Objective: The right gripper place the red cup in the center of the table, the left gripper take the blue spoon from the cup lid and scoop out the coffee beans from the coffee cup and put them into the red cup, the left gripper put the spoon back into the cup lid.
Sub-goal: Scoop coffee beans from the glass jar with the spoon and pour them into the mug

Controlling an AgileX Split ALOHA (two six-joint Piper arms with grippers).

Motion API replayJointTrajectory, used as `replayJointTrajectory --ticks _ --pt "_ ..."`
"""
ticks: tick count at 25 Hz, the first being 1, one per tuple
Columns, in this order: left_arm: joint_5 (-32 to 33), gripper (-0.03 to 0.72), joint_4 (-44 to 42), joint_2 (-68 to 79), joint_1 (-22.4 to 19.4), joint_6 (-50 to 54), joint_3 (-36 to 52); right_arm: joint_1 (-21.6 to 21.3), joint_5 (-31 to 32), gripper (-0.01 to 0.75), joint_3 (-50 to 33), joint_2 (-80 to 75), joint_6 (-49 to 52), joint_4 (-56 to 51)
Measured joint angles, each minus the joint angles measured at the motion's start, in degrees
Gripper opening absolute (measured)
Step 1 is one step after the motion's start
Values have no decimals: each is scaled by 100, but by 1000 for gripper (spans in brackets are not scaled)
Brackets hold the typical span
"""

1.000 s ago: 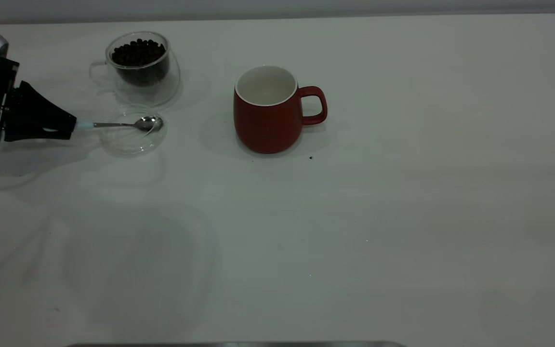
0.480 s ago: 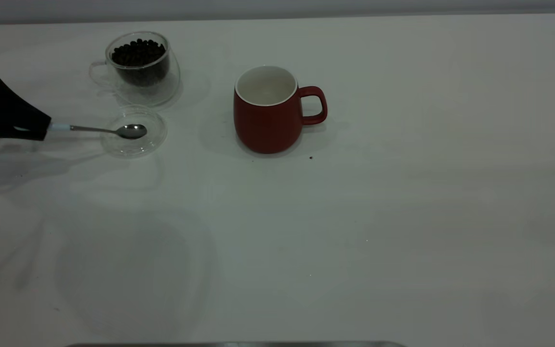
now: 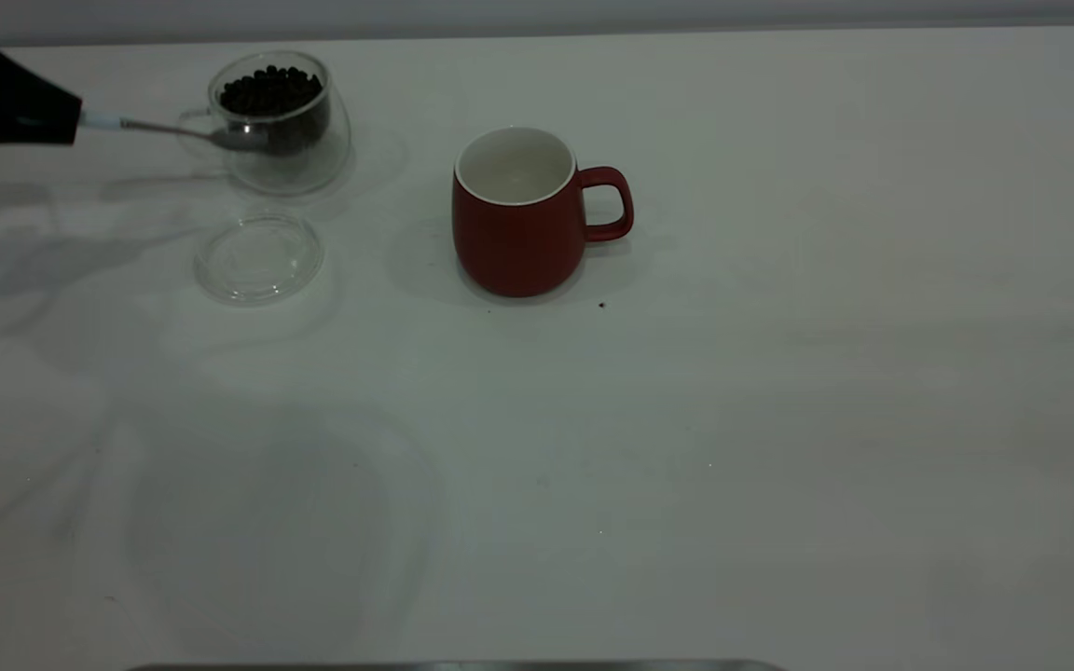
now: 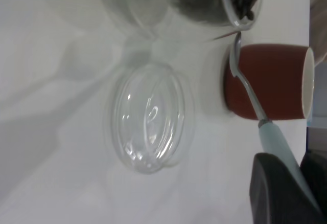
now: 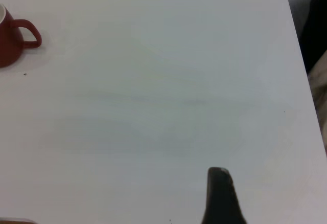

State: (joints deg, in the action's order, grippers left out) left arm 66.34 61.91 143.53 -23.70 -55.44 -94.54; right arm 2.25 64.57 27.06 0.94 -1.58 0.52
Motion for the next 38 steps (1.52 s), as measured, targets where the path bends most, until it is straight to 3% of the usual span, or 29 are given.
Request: replayJointTrajectory --ticks 9,15,21,31,38 --pt "17 122 157 -114 108 175 -196 0 0 531 0 0 0 0" --pt "17 122 903 -185 134 -102 -196 0 0 531 0 0 0 0" --pt "11 122 609 -185 384 -128 -196 0 0 531 0 0 0 0" --pt "-764 122 588 -185 497 -133 -249 0 0 531 0 0 0 0" --pt "-956 122 594 -40 497 -133 -252 0 0 531 0 0 0 -4"
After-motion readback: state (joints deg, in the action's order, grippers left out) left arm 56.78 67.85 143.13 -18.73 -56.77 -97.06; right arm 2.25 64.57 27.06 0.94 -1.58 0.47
